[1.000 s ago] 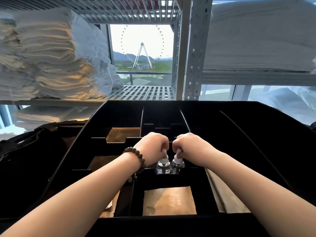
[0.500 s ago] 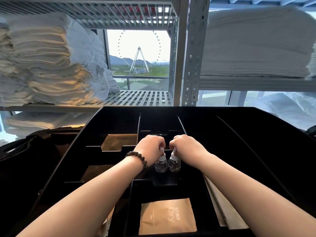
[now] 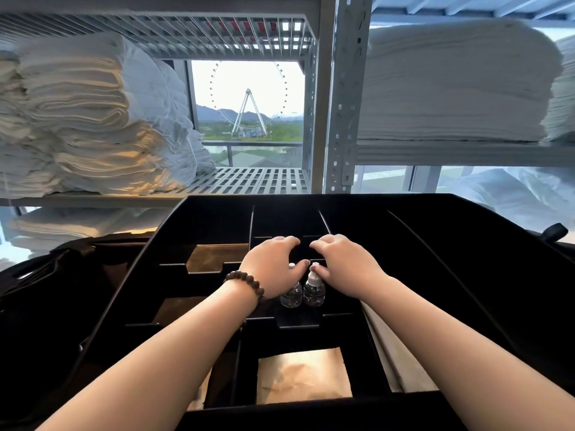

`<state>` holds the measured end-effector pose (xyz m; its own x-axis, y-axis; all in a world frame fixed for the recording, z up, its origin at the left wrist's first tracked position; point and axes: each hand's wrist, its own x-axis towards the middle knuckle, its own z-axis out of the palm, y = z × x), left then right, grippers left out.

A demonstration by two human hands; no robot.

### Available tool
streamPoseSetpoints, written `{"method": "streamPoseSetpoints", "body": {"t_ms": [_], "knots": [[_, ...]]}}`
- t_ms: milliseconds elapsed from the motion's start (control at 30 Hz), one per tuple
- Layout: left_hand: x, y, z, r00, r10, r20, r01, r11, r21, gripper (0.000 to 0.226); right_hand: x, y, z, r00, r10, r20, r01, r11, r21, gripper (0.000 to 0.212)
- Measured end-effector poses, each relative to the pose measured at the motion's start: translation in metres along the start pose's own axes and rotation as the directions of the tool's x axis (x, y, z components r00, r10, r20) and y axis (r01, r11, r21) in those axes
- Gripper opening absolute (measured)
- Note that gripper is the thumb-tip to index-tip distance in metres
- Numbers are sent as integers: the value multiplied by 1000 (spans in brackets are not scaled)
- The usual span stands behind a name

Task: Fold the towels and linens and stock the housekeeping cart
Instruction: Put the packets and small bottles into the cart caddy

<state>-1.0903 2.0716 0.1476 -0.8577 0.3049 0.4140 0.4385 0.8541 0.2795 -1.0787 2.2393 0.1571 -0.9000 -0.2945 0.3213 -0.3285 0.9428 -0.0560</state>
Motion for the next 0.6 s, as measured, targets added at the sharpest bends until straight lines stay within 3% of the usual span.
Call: {"method": "streamPoseSetpoints", "body": {"t_ms": [167, 333, 600], "knots": [[-11, 28, -10, 989, 32, -144, -32, 999, -1, 62, -23, 4, -21, 989, 32, -148, -43, 996, -74, 56], [-19, 79, -11, 958, 71, -277, -95, 993, -71, 64, -64, 16, -53, 959, 134, -250, -169, 977, -127, 60], [-36, 198, 12, 915, 242, -322, -316, 927, -200, 64, -178, 65, -109, 840, 373, -395, -463, 872, -162, 57]]}}
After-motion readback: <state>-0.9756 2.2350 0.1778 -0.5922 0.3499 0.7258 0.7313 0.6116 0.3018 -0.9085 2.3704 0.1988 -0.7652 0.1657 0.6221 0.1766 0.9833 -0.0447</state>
